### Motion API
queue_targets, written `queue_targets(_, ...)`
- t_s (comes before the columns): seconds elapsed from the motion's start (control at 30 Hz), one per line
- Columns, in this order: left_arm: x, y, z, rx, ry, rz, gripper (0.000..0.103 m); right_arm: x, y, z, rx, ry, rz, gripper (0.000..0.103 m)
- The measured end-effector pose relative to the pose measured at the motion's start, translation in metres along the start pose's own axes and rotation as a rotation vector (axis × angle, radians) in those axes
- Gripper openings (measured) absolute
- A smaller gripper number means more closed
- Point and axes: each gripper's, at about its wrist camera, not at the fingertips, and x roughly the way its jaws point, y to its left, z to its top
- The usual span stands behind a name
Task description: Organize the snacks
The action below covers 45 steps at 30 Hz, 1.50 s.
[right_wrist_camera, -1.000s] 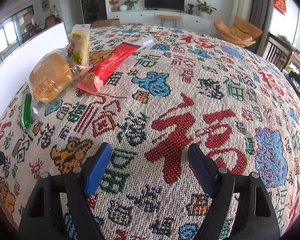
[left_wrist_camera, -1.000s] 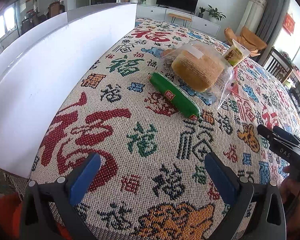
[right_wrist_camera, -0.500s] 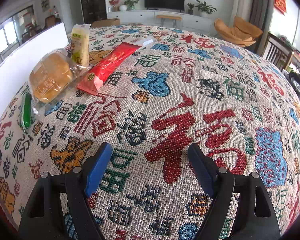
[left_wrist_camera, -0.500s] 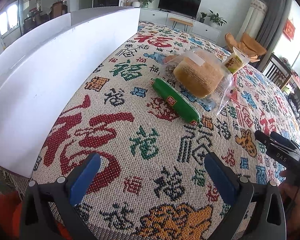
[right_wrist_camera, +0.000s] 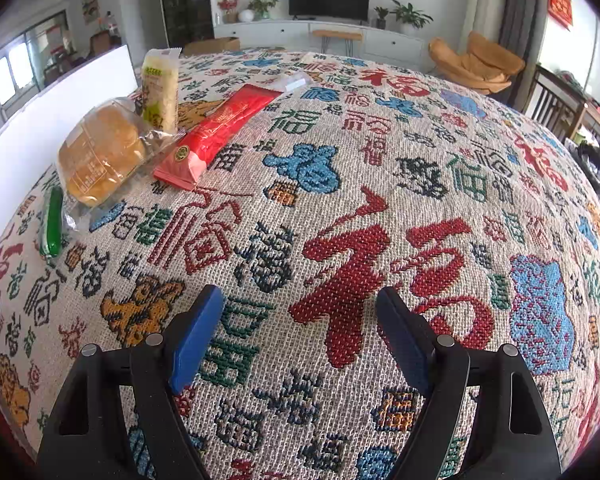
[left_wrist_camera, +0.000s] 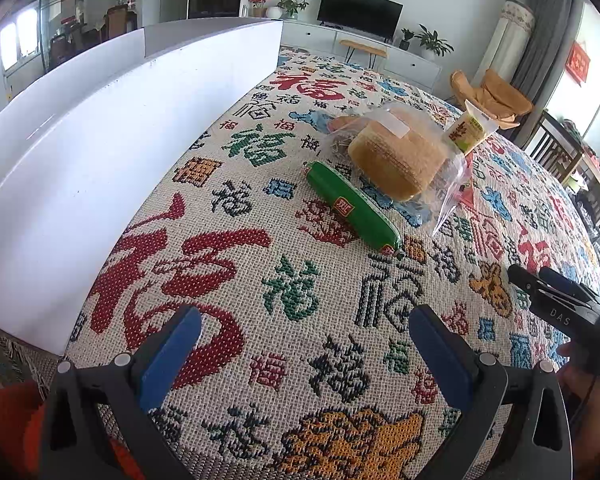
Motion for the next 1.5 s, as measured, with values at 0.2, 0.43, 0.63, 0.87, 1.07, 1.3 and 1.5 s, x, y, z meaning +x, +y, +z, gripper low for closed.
queue_targets(0.2, -0.002, 0.001, 0.000, -0.002, -0.010, 0.000, 0.103, 0.000, 0.000, 0.000, 0.000, 0.000, 0.000, 0.082)
queue_targets(0.43, -0.005, 0.002, 0.000, -0.007, -0.017, -0.002, 0.103, 0.000, 0.000, 0.000, -0.001, 0.000, -0.001, 0.082)
queue_targets(0.63, -0.013, 0.012, 0.000, -0.055, -0.046, -0.036, 0.103, 0.002, -0.002, 0.001, 0.009, 0.003, 0.006, 0.083)
queue_targets(0.87, -0.015, 0.023, 0.000, -0.108, -0.054, -0.062, 0.103, -0.008, -0.013, 0.032, 0.180, 0.076, 0.222, 0.083)
queue_targets(1.07, -0.016, 0.026, -0.002, -0.121, -0.061, -0.066, 0.103, 0.004, 0.045, 0.076, 0.154, 0.164, 0.459, 0.082)
queue_targets(1.3, -0.015, 0.035, -0.002, -0.160, -0.052, -0.079, 0.103, 0.006, 0.056, 0.092, 0.195, 0.104, 0.437, 0.082)
queue_targets(1.5, 0.010, 0.012, 0.025, -0.125, 0.024, -0.101, 0.103, -0.010, 0.031, 0.048, 0.093, 0.068, 0.312, 0.082)
